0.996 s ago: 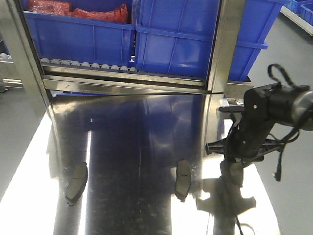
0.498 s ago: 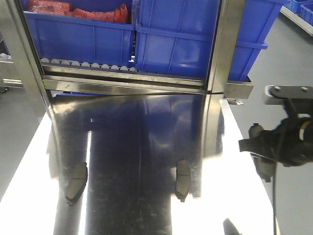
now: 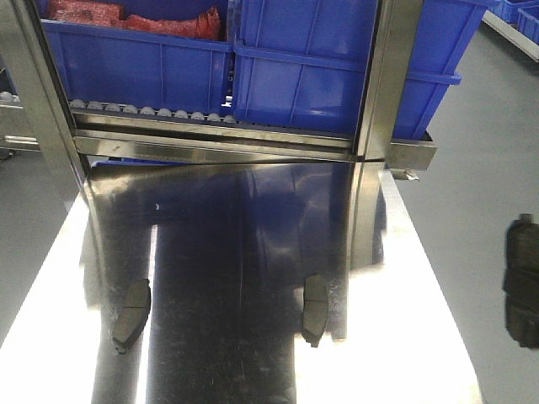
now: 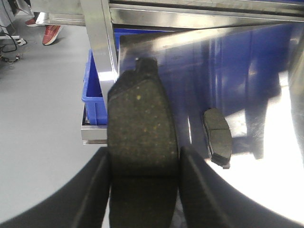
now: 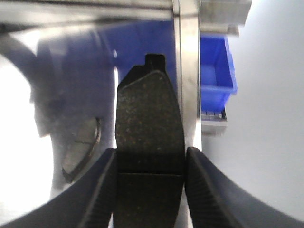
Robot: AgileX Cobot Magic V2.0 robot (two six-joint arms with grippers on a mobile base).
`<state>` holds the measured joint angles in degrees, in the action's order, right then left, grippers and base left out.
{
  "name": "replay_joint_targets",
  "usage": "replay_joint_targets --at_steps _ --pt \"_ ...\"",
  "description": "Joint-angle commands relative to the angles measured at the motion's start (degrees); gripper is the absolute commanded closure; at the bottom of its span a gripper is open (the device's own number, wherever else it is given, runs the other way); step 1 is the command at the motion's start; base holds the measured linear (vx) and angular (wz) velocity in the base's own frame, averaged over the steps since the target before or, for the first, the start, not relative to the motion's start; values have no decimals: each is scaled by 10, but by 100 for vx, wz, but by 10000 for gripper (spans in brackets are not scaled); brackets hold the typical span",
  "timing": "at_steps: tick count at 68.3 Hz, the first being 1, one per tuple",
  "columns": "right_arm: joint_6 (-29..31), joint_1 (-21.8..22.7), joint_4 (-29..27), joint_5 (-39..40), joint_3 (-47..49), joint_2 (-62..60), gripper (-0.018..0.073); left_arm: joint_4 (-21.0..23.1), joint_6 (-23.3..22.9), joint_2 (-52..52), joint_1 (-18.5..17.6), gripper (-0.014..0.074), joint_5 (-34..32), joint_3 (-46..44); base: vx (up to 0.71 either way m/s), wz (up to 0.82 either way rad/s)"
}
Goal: Move and align brake pads A on conveyor
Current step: 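Lift the brake pad off the steel tray with the right gripper, then turn the base away from the tray holding both brake pads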
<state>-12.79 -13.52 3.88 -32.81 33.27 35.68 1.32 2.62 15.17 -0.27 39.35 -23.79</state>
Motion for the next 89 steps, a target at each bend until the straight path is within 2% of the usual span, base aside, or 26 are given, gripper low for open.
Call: replay_joint_targets --at_steps 1,15,89 --pt "8 2 8 63 -3 -58 564 4 -2 4 -3 602 -51 -16 0 0" --pt "48 2 9 68 -30 -122 564 4 -2 4 -3 602 -51 -16 0 0" --pt "43 2 8 59 -32 -124 564 4 -2 4 -3 602 -51 -16 0 2"
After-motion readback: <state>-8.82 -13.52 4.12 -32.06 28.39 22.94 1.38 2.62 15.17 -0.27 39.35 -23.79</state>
